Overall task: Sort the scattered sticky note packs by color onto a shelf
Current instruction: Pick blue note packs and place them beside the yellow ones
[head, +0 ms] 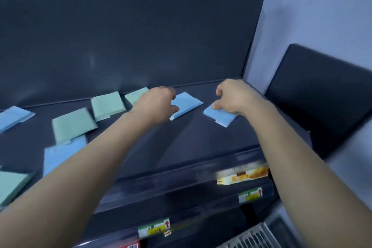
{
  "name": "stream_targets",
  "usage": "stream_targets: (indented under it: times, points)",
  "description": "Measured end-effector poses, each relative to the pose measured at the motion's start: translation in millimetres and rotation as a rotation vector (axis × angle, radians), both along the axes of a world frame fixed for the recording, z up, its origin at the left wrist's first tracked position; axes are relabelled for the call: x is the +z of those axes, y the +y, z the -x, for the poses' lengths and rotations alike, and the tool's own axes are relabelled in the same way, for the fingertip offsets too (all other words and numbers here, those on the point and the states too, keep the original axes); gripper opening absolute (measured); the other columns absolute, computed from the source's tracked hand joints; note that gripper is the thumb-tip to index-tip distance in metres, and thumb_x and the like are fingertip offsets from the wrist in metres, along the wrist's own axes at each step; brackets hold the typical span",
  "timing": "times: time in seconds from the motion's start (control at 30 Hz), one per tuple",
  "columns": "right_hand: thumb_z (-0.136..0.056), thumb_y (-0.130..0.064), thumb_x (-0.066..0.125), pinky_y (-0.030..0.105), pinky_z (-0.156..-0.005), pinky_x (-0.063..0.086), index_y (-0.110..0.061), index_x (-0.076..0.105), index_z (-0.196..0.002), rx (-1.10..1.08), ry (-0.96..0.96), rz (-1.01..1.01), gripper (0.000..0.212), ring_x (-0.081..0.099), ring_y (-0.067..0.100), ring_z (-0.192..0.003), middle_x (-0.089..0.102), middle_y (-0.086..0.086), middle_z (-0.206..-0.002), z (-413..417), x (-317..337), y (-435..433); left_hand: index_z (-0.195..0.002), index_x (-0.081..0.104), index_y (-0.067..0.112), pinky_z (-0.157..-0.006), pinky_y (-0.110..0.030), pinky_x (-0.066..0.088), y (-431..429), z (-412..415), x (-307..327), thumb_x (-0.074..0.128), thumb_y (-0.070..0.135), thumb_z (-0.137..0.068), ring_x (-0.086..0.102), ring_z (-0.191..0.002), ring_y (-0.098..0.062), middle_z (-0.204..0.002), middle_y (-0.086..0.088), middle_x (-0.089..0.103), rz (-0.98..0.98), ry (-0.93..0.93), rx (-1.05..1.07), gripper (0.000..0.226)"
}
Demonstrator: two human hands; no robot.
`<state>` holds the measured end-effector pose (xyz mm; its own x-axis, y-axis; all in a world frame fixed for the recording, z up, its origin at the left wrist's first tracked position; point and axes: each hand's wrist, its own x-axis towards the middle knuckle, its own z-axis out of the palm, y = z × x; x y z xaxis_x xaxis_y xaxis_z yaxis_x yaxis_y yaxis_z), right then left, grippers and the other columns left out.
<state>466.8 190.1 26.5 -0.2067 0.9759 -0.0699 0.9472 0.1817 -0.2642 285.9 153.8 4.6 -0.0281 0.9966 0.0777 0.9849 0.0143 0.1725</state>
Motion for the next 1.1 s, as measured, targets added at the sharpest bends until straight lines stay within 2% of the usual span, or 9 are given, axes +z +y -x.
stream_targets:
  times: [0.17,0.3,0.4,0.5,0.57,0.67,0.77,0.97,1.1]
  points:
    - [-0.078,-0.044,0.072,0.03,-0.069,0.044,-0.011,0.056,-0.111,0.033,-0.198,0.247,0.049,0.058,0.023,-0.096,0.058,0.004,-0.109,5.1,-21.5,35.9,-0.113,0.053,0.009,-0.079,-0.035,0.045,40.1,13.1,-17.2,0.06,0.048,-0.085,0.055,-0.099,-0.026,-0.111,-0.008,0.059,0.255,0.03,0.081,0.049]
    - [-0.081,-0.036,0.073,0.03,-0.071,0.044,-0.01,0.05,-0.102,0.019,-0.237,0.283,0.04,0.056,0.023,-0.089,0.052,0.003,-0.094,12.1,-28.0,45.1,-0.103,0.049,0.013,-0.072,-0.029,0.04,53.3,18.5,-19.6,0.064,0.051,-0.08,0.051,-0.092,-0.022,-0.104,-0.004,0.055,0.345,-0.026,0.07,0.048]
    - [-0.081,-0.034,0.074,0.031,-0.071,0.044,-0.011,0.047,-0.095,-0.015,-0.233,0.284,0.038,0.053,0.023,-0.084,0.048,0.002,-0.087,15.5,-28.8,46.2,-0.103,0.047,0.012,-0.077,-0.03,0.039,57.9,19.2,-17.2,0.068,0.053,-0.075,0.045,-0.102,-0.024,-0.113,-0.006,0.048,0.358,-0.034,0.055,0.053]
    - [-0.078,-0.035,0.076,0.034,-0.075,0.047,-0.012,0.048,-0.105,-0.047,-0.214,0.264,0.045,0.053,0.025,-0.09,0.044,0.009,-0.113,18.5,-28.1,41.2,-0.109,0.045,0.008,-0.078,-0.03,0.04,58.9,21.1,-15.9,0.073,0.046,-0.074,0.042,-0.103,-0.024,-0.116,-0.008,0.035,0.286,-0.073,0.034,0.058]
    - [-0.078,-0.033,0.077,0.036,-0.081,0.049,-0.01,0.048,-0.121,-0.086,-0.209,0.231,0.057,0.055,0.029,-0.1,0.038,0.011,-0.128,21.5,-27.5,33.4,-0.101,0.045,0.008,-0.069,-0.028,0.039,59.3,25.6,-15.5,0.071,0.03,-0.08,0.047,-0.089,-0.022,-0.113,-0.01,0.044,0.169,-0.21,0.001,0.04]
    - [-0.08,-0.03,0.074,0.04,-0.096,0.038,-0.014,0.048,-0.115,-0.112,-0.181,0.156,0.046,0.051,0.03,-0.112,0.043,0.009,-0.128,26.1,-25.8,18.5,-0.093,0.049,0.008,-0.065,-0.034,0.047,51.3,35.9,-11.1,0.064,0.018,-0.084,0.057,-0.083,-0.027,-0.1,-0.011,0.057,0.073,-0.357,-0.062,0.02]
    - [-0.082,-0.028,0.072,0.043,-0.101,0.031,-0.013,0.048,-0.102,-0.182,-0.111,0.089,0.035,0.053,0.028,-0.108,0.055,0.006,-0.117,29.0,-15.6,-2.3,-0.088,0.049,0.009,-0.063,-0.033,0.047,33.1,49.0,-0.9,0.064,0.018,-0.084,0.059,-0.079,-0.028,-0.089,-0.007,0.056,0.006,-0.419,-0.122,0.018]
    - [-0.086,-0.025,0.069,0.038,-0.088,0.05,-0.007,0.058,-0.114,-0.339,0.074,-0.109,0.035,0.06,0.031,-0.099,0.061,0.012,-0.113,28.2,2.3,-70.7,-0.085,0.049,0.009,-0.062,-0.036,0.048,-18.1,57.1,19.2,0.065,0.018,-0.083,0.055,-0.073,-0.025,-0.079,-0.002,0.054,-0.092,-0.496,-0.299,0.019]
    - [-0.089,-0.01,0.057,0.032,-0.069,0.041,-0.008,0.054,-0.093,-0.497,0.097,-0.26,0.006,0.058,0.034,-0.092,0.061,0.015,-0.103,10.2,0.3,-127.0,-0.086,0.047,0.011,-0.052,-0.03,0.033,-55.6,33.6,14.4,0.061,0.017,-0.085,0.045,-0.067,-0.018,-0.075,0.003,0.048,-0.107,-0.512,-0.468,0.015]
